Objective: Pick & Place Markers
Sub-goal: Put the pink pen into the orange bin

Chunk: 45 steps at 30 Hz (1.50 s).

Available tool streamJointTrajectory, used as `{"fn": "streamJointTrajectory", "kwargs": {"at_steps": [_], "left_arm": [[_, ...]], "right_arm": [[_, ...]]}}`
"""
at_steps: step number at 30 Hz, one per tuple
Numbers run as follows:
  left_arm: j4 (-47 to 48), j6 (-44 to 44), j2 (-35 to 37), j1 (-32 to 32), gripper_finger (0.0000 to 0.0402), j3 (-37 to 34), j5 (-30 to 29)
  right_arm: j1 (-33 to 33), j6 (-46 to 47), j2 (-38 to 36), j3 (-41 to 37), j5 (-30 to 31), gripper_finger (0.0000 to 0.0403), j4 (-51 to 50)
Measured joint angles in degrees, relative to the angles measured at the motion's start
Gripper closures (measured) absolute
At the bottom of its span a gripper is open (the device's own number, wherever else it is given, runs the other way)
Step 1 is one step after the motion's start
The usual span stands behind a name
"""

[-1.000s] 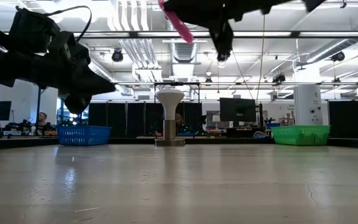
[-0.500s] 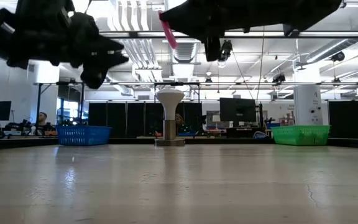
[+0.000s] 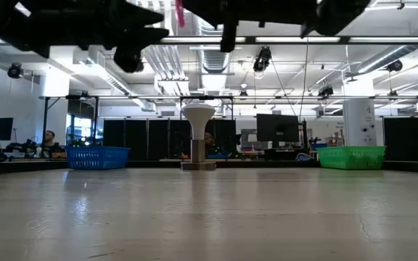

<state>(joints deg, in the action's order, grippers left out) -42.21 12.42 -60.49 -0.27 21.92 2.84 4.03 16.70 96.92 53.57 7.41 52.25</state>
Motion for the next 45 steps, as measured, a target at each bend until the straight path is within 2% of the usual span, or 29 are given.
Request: {"fn": "streamJointTrajectory", "kwargs": {"at_steps": [5,13,16,22,25,31,34,39,45], "left_arm": [[-0.31,-2.68,-1.36,0.0,0.026,3.17,0.02],[-0.2,-3.33,-1.69,-0.13,0.0262,3.84,1.1],[-0.15,-3.31,-1.69,-0.13,0.0283,3.84,0.7],[0.07,-2.69,-1.6,-0.2,0.0363,3.83,-0.78],[2.25,-1.92,-0.98,-0.17,0.0364,3.86,-2.81],[18.36,0.59,1.59,-0.28,0.0364,8.4,-7.72],[29.21,3.78,2.03,-1.01,0.0364,12.31,-8.88],[46.05,11.21,1.85,-4.86,0.0364,18.86,-9.65],[62.2,24.18,1.76,-14.45,0.0364,24.21,-14.58]], "right_arm": [[-0.44,-1.23,3.85,4.47,-0.55,0.0367,-0.99],[-0.71,-2.42,5.47,7.07,-1.27,0.0367,-1.5],[-0.72,-2.44,5.6,7.14,-1.47,0.0367,-1.44],[-0.72,-3.58,5.58,7.05,-1.49,0.0354,-1.5],[-0.74,-3.65,4.41,6.91,-1.42,0.0327,-5.36],[-0.49,-3.84,-5.23,6.41,-1.46,0.027,-25.09],[0.22,-5.0,-10.1,4.28,-1.33,0.026,-31.4],[2.51,-7.48,-16.5,-3.05,0.41,0.0286,-32.98],[4.61,-6.35,-21.06,-13.63,4.68,0.0342,-27.31]]}}
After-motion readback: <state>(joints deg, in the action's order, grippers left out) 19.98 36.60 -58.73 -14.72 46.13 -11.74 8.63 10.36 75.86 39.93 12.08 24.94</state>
